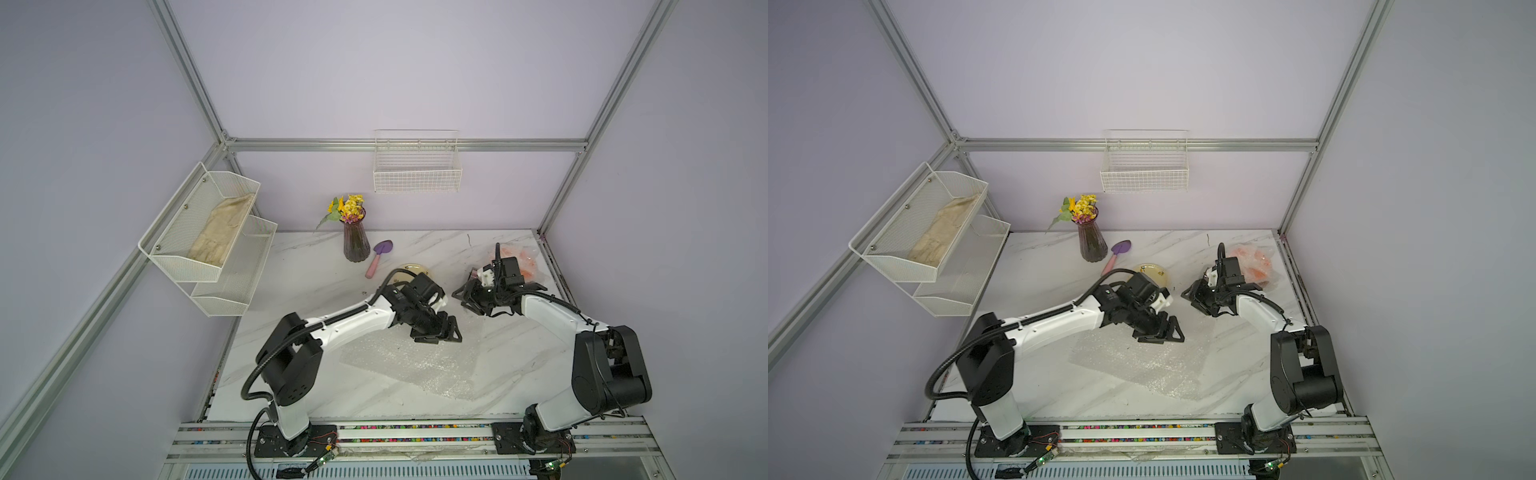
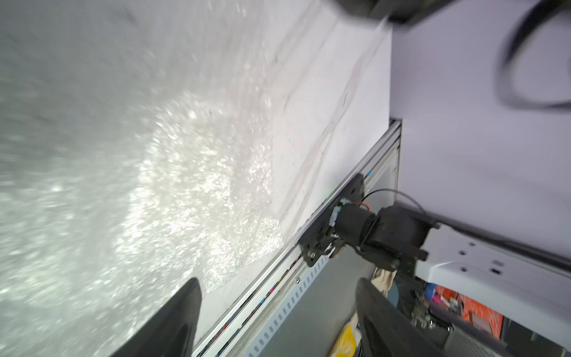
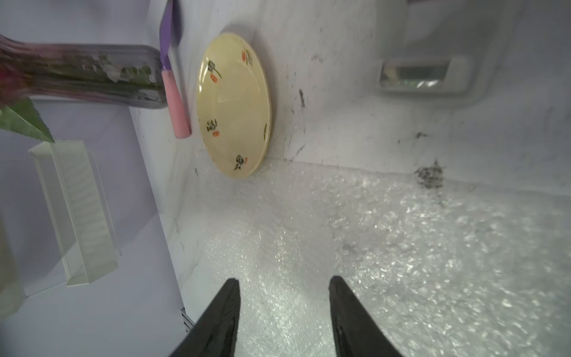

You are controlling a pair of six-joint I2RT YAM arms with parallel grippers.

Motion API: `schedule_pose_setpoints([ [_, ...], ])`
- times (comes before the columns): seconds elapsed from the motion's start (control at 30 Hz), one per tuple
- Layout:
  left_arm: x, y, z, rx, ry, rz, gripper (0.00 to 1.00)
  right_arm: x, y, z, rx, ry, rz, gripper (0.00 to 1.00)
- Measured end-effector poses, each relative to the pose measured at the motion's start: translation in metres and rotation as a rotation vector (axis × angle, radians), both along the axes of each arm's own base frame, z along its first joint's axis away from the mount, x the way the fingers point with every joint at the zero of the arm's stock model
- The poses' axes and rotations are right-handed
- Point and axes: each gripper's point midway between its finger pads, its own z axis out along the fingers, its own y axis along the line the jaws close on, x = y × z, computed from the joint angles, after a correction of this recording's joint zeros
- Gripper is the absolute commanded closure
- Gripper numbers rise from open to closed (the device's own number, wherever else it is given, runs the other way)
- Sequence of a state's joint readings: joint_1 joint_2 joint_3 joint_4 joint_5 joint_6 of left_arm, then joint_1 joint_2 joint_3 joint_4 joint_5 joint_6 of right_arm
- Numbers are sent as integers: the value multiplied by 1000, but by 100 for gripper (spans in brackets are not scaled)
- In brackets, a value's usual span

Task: Wrap dinner plates in bubble wrap
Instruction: Move the bubble wrap to the center of the board, then pick up the plate from the center of the board, then adjust the bubble wrap at the center of the board.

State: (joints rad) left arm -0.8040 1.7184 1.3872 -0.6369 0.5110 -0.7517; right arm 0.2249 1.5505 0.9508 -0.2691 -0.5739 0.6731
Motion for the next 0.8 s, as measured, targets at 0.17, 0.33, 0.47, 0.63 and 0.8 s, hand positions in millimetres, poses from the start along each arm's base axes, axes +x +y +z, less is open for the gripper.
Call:
schedule_pose_setpoints([
  [0.17, 46, 98, -36, 178, -14, 200, 27, -31, 10, -41, -49, 102, 45, 52],
  [0.33, 14, 160, -129, 407, 194, 218, 28, -56, 3, -76, -89, 191, 56, 52],
  [0.47, -9, 163, -134, 372, 216, 200, 28, -40, 7, -76, -85, 139, 72, 52],
  [0.63, -33, 160, -131, 309, 211, 206, 27, -9, 11, -72, -135, 87, 89, 53],
  [0.8, -45, 155, -130, 302, 224, 211, 27, 28, 18, -59, -152, 37, 91, 53],
])
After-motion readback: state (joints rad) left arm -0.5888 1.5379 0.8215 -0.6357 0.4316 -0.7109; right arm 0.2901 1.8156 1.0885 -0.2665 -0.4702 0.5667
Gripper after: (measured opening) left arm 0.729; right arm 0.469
